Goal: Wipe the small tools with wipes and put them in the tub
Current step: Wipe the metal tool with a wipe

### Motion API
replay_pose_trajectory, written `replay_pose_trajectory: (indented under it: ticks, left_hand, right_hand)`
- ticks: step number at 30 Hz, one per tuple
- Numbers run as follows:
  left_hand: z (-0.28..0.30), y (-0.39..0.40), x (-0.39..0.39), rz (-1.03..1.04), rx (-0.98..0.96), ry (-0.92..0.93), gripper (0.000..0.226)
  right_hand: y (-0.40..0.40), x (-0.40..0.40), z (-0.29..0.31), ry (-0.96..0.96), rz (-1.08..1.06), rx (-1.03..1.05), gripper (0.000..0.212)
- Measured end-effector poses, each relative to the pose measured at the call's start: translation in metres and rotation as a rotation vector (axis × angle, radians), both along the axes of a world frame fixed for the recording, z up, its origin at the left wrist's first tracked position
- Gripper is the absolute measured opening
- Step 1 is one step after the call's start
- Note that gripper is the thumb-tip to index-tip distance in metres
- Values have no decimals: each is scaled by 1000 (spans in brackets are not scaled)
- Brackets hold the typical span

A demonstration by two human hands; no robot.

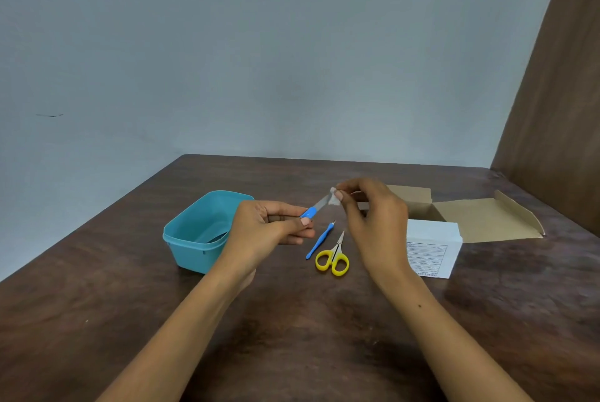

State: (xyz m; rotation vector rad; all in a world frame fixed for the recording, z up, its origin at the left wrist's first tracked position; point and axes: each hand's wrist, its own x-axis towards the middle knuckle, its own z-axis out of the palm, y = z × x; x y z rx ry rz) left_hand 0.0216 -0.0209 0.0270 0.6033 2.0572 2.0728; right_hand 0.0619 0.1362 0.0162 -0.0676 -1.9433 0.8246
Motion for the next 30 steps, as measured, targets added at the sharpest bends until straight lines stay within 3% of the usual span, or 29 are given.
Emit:
replay_pose_trajectory:
  ticks: [5,14,21,25,30]
  left_hand:
    - [1,-1,0,7,9,-3,14]
    - [1,-2,1,3,-22,24,14]
    - [1,-1,2,-18,-46,41,16]
    - [2,0,1,6,-41,36,15]
    - [1,-1,1,-6,-37,54,15]
  right_hand:
    - [-6,4,6,-84,252,-284,6]
    - [-7,3,4,-142,274,-169,7]
    - [0,2,5,-91,157,-286,8]
    - [-2,7,11,-97,296,-377,9]
    - [-6,5,10,-173,304,-256,9]
